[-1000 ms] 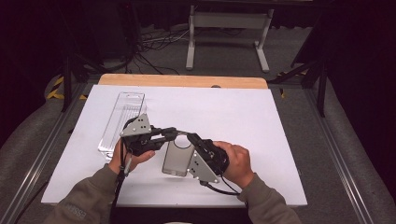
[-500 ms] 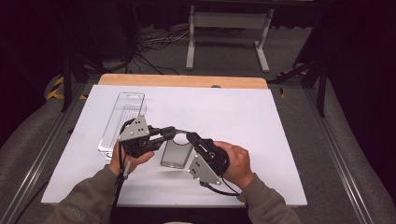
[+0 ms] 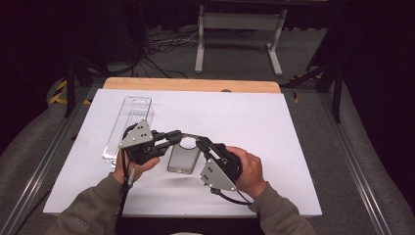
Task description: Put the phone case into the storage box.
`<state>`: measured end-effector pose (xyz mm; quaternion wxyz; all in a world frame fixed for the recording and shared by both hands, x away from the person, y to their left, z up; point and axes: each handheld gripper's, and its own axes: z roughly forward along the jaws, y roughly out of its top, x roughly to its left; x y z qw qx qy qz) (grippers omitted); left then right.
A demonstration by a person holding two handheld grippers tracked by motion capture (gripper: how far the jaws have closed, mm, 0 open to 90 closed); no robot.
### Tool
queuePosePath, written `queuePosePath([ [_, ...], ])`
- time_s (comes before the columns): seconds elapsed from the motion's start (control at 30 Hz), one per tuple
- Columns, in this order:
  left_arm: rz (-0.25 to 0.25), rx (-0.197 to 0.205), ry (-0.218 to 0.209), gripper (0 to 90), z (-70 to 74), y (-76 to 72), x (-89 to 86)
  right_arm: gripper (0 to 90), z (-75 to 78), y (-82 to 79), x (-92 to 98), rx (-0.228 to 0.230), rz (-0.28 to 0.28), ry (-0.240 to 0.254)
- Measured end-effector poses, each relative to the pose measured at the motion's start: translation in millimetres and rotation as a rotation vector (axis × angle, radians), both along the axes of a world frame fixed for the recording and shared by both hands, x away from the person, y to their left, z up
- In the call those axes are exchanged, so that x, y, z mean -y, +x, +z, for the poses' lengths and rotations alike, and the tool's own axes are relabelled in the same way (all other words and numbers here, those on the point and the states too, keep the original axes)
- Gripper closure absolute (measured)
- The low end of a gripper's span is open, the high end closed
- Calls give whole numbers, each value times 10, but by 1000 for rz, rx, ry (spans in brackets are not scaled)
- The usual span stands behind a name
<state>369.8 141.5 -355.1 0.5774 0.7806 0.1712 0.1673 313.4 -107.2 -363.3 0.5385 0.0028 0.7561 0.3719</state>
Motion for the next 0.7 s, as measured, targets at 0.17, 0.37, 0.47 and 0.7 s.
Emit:
queuePosePath([
  [0.17, 5, 12, -2, 802, 8, -4, -19, 764, 17, 16, 21, -41, 11, 34],
  [0.37, 15, 17, -11, 803, 7, 1, -33, 743, 30, 70, 80, -118, 24, 94],
  [0.47, 17, 18, -10, 803, 9, -1, -39, 730, 33, 97, 105, -160, 38, 128],
  [0.7, 19, 15, -13, 802, 15, 8, -67, 694, 30, 122, 205, -229, 43, 182],
])
